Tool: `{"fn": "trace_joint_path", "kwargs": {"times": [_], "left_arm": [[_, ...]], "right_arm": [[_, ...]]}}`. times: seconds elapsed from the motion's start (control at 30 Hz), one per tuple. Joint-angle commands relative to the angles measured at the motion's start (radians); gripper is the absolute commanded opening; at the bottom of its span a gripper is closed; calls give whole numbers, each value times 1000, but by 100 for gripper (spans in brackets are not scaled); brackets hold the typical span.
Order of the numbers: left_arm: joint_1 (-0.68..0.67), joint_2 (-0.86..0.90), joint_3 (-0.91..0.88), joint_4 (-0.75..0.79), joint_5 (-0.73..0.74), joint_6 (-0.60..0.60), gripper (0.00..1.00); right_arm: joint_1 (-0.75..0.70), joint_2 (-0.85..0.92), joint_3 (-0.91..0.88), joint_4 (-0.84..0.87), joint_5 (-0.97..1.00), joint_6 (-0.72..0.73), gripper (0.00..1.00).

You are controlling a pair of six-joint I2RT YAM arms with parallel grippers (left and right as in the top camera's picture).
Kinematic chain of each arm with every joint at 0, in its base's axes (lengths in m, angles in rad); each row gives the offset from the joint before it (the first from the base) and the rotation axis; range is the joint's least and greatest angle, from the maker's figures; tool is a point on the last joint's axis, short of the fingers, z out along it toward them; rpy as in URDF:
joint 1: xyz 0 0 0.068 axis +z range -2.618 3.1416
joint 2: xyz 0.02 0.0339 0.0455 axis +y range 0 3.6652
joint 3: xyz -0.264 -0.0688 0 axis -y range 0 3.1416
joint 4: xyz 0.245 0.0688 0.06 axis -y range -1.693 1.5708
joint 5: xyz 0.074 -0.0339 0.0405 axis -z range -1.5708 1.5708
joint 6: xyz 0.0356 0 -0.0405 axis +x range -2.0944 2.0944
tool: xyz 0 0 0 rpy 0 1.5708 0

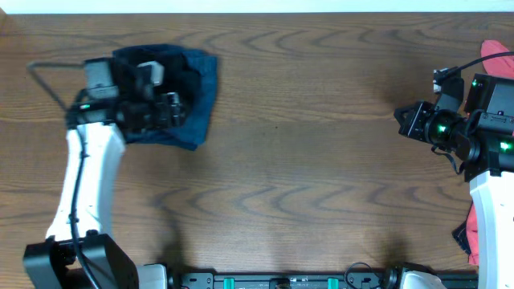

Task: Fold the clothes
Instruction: 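Release the shirt and lift the left gripper away from the stack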

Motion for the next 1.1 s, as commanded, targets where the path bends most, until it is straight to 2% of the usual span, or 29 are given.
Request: {"fn": "trace_joint_path", "kwargs": {"times": [0.0,0.13,0.2,0.3,0.47,0.53,0.7,0.8,0.83,1.07], "left_arm": [[-56,8,-6,71,-281,31,58],[-64,23,-6,150,-347,23,22],[-57,57,-6,157,-372,23,15],[-45,143,-6,181,-444,23,15],[-34,332,-6,218,-393,18,15],[-35,386,-6,193,-393,18,10],[-35,360,16,146,-393,13,8],[-35,263,66,89,-393,-8,17],[-35,223,85,66,-393,-20,27],[-37,-132,216,-169,-393,-42,72]], "right_arm": [[0,0,-2,2,-1,-9,1],[0,0,-2,-3,-1,-9,1],[0,0,-2,-7,-1,-9,1],[0,0,-2,-13,-1,-9,1],[0,0,-2,-19,-1,-9,1],[0,0,-2,-30,-1,-9,1],[0,0,-2,-53,-1,-18,1],[0,0,-2,-50,-1,-18,1],[0,0,-2,-50,-1,-18,1],[0,-25,37,-18,-103,-211,4]]}}
